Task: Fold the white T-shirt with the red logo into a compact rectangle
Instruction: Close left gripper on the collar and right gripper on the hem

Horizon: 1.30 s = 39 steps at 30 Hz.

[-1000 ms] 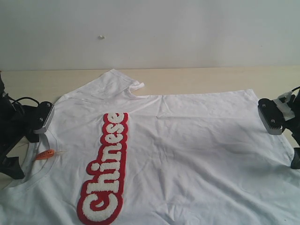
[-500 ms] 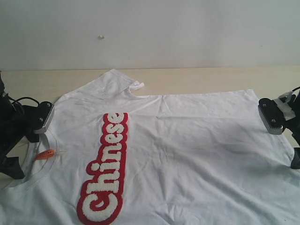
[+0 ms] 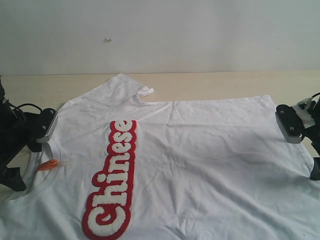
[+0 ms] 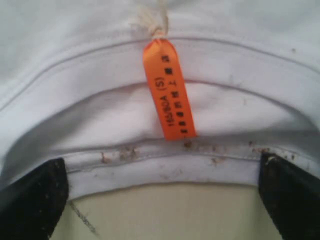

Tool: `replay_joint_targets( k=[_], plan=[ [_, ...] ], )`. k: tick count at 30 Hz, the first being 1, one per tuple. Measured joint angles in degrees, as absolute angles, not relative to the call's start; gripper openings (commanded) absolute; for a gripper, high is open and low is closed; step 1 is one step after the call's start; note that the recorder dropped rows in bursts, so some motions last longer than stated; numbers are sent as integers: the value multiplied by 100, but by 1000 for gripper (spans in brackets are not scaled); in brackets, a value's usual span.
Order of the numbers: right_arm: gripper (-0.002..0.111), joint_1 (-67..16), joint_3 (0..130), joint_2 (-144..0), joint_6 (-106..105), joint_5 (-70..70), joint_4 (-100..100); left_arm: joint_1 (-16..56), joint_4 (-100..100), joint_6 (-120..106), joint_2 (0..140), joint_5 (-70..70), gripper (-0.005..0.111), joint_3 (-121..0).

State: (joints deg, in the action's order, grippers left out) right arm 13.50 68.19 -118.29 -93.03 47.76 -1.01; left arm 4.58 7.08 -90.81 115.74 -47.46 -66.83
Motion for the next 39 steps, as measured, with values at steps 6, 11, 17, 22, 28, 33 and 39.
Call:
replay_joint_targets(
  k=[6,11,17,22,28,33,39],
  plan=[
    [105,1350,6819,-11829,-8780,4801,-240,458,708,-9081,11574,-4746,105,-6683],
    [105,1350,6819,-11842,-8495,4789,-351,458,708,-9081,11574,-4735,105,-6683],
    [105,1350,6819,-11842,-8460,4777,-365,458,708,-9081,11574,-4735,105,-6683],
    [101,1350,6819,-11842,-8387,4777,-277,458,708,-9081,11584,-4735,105,-6683],
    [65,1350,6819,-11842,-8378,4777,-266,458,708,-9081,11594,-4735,105,-6683],
    [39,1340,6819,-11851,-8332,4789,-193,458,719,-9104,11594,-4724,105,-6683],
    [33,1340,6819,-11851,-8334,4789,-156,458,719,-9104,11594,-4724,105,-6683]
  ],
)
